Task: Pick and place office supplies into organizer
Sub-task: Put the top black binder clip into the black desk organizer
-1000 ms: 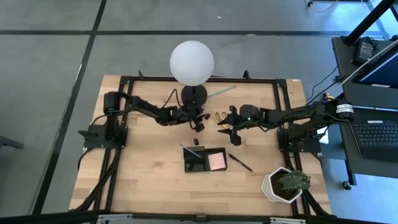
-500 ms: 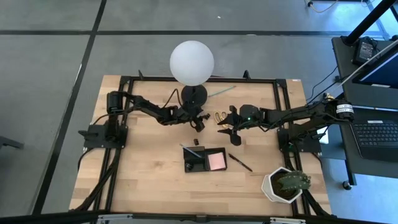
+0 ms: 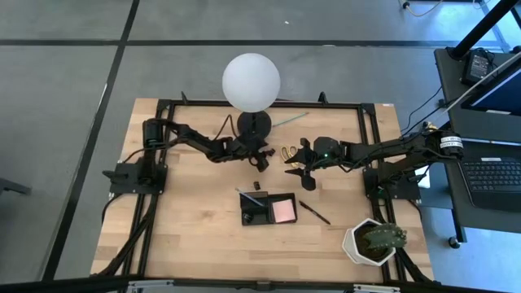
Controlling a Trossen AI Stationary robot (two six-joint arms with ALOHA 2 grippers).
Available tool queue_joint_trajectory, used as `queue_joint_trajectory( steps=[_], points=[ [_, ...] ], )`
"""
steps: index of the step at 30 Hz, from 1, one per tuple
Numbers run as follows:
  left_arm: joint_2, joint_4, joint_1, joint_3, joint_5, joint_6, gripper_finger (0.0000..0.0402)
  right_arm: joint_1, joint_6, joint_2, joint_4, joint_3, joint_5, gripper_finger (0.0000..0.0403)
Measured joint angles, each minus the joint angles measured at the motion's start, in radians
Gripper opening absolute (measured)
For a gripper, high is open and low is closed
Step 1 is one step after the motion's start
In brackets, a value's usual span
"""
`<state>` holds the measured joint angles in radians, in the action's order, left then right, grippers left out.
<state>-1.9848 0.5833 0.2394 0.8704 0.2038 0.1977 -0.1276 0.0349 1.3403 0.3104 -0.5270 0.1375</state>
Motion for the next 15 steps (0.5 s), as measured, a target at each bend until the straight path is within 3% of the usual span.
queue_joint_trajectory(
  steps=[8, 15],
  points=[
    [-0.064, 0.087, 0.002, 0.001, -0.005, 0.0, 0.0154, 0.0, -0.001, 0.0, 0.0, 0.0, 0.0, 0.0171],
    [-0.06, 0.101, 0.006, 0.001, -0.003, -0.003, 0.0116, 0.0, -0.001, 0.0, -0.001, 0.0, 0.0, 0.0171]
  ],
)
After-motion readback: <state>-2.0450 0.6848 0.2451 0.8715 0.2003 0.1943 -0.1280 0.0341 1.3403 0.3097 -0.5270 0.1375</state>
